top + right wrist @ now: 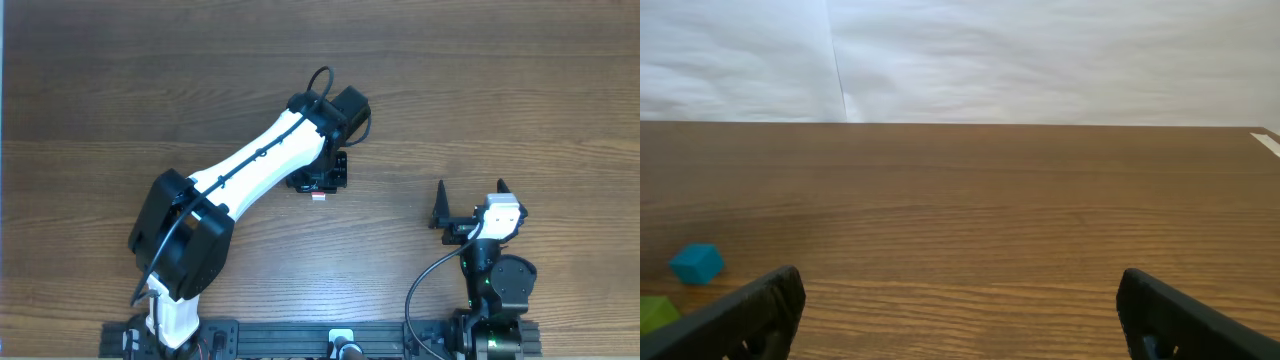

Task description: Stack Cubes

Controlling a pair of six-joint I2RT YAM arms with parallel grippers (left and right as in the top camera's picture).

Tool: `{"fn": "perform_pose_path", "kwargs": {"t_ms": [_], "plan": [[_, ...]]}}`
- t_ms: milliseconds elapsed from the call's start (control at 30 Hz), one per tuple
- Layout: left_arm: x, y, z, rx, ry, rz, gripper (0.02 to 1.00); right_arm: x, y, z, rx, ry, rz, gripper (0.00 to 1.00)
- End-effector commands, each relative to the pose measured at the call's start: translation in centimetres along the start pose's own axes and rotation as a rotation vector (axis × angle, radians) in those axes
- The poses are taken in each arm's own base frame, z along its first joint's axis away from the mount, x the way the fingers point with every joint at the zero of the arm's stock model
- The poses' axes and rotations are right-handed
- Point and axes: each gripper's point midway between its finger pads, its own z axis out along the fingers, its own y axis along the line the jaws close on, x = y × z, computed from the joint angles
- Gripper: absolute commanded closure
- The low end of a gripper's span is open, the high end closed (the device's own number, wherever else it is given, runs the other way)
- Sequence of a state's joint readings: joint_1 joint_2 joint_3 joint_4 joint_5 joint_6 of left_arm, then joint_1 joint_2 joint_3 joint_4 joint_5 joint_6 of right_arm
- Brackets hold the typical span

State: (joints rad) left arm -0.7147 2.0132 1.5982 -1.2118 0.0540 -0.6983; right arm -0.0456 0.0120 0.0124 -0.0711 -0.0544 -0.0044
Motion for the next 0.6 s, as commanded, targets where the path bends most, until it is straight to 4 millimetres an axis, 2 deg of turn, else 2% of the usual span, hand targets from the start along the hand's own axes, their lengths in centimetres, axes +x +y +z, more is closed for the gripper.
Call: {"fn": "perform_pose_path", "kwargs": {"t_ms": [33,200,600], "plan": [[-0.27,-0.12,0.13,0.007,0.007,0.013,0.978,0.20,-0.07,0.01,0.002,0.000,-0.001,0.007],[-0.27,-0.12,0.13,0.007,0.007,0.013,0.895,0.20,-0.07,0.01,0.002,0.000,-0.001,0.007],[-0.25,-0.10,0.15,0.006,0.007,0.012,0.798,0.20,-0.07,0.01,0.002,0.000,0.000,0.009]]}}
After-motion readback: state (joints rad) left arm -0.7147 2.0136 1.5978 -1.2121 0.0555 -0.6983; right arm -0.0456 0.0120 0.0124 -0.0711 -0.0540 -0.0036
